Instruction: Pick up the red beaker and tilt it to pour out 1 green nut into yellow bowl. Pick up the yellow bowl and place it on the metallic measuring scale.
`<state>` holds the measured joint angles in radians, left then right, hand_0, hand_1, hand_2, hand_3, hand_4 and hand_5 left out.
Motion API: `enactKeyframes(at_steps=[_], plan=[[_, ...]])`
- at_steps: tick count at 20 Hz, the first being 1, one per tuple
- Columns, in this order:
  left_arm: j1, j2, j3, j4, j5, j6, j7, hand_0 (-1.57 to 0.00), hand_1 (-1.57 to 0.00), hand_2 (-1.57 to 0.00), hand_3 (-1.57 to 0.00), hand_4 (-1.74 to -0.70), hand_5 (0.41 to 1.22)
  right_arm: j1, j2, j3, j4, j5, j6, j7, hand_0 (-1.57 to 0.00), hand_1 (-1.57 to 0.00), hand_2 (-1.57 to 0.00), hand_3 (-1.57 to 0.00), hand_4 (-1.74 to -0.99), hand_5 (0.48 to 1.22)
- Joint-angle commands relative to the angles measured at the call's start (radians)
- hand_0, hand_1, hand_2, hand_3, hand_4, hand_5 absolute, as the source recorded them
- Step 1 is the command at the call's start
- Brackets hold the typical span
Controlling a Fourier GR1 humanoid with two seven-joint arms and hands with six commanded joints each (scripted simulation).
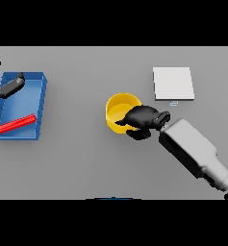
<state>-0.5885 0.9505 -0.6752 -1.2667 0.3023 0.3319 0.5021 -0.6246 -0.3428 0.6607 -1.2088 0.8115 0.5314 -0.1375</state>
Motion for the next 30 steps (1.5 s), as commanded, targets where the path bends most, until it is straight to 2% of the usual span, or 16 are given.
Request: enactKeyframes(at_steps=[1,2,4,6,9,11,13,16,20,22,24,27,28,30], plan=[[0.0,-0.005,-0.001,-0.002,0.0,0.008,0.01,0.0,0.0,0.0,0.0,-0.8,0.727,-0.009,0.005,0.005,0.009,-0.004,0.015,0.003,-1.03,-0.99,-0.97,-0.69,-1.571,1.09],[0.002,-0.004,-0.007,-0.011,-0.004,0.009,0.016,0.0,0.0,0.0,0.0,-0.8,0.728,-0.011,0.0,0.007,0.012,-0.01,0.026,0.001,-1.14,-1.11,-1.09,-0.87,-1.604,1.116],[0.0,-0.003,0.0,0.007,0.0,0.001,0.002,0.0,0.0,0.0,0.0,-0.8,0.727,-0.008,-0.011,0.006,0.001,-0.023,0.038,-0.006,-1.29,-1.27,-1.26,-1.02,-1.649,1.154],[-0.006,-0.01,0.0,0.004,0.0,0.004,0.004,0.0,0.0,0.0,0.0,-0.8,0.725,-0.001,-0.026,0.005,-0.017,-0.033,0.04,-0.002,-1.39,-1.38,-1.31,-1.14,-1.682,1.178],[0.0,-0.002,-0.001,-0.009,-0.002,0.014,0.015,0.0,0.0,0.0,0.0,-0.81,0.724,0.002,-0.028,0.006,-0.029,-0.043,0.04,0.021,-1.48,-1.47,-1.42,-1.18,-1.711,1.199],[0.008,0.008,-0.003,-0.017,-0.005,0.012,0.007,0.0,0.0,0.0,0.0,-0.8,0.725,-0.006,-0.044,0.002,-0.041,-0.049,0.041,0.009,-1.51,-1.51,-1.45,-1.19,-1.722,1.207],[0.007,0.01,-0.011,-0.036,-0.011,0.019,0.018,0.0,0.0,0.0,0.0,-0.8,0.724,-0.014,-0.06,-0.023,-0.092,-0.082,0.07,0.016,-1.53,-1.53,-1.49,-1.19,-1.729,1.212],[0.005,0.018,-0.003,-0.02,-0.002,0.001,0.017,0.0,0.0,0.0,0.0,-0.8,0.721,-0.037,-0.097,-0.051,-0.143,-0.109,0.106,0.043,-1.55,-1.55,-1.51,-1.38,-1.731,1.216],[0.001,0.01,0.0,-0.014,0.002,-0.003,0.01,0.0,0.0,0.0,0.0,-0.8,0.722,-0.061,-0.147,-0.089,-0.234,-0.146,0.16,0.114,-1.56,-1.56,-1.54,-1.31,-1.724,1.219],[-0.004,0.01,0.004,-0.016,0.008,-0.007,0.006,0.0,0.0,0.0,0.0,-0.81,0.723,-0.07,-0.147,-0.108,-0.236,-0.159,0.166,0.152,-1.57,-1.57,-1.55,-1.26,-1.721,1.219],[-0.001,0.011,0.0,-0.024,0.001,0.006,0.016,0.0,0.0,0.0,0.0,-0.8,0.723,-0.089,-0.144,-0.112,-0.219,-0.161,0.163,0.159,-1.57,-1.57,-1.56,-1.25,-1.72,1.219],[0.006,0.023,0.001,-0.03,-0.005,0.009,0.003,0.0,0.0,0.0,0.0,-0.8,0.73,-0.139,-0.195,-0.124,-0.181,-0.153,0.141,0.09,-1.57,-1.57,-1.57,-1.26,-1.719,1.22],[0.013,0.021,0.0,-0.033,-0.003,0.011,0.003,0.0,0.0,0.0,0.0,-0.81,0.735,-0.146,-0.206,-0.129,-0.172,-0.149,0.128,0.092,-1.57,-1.57,-1.57,-1.32,-1.72,1.22],[0.008,0.024,0.0,-0.049,-0.003,0.018,0.017,0.0,0.0,0.0,0.0,-0.81,0.742,-0.174,-0.211,-0.143,-0.115,-0.142,0.098,0.095,-1.57,-1.57,-1.57,-1.3,-1.72,1.221]])
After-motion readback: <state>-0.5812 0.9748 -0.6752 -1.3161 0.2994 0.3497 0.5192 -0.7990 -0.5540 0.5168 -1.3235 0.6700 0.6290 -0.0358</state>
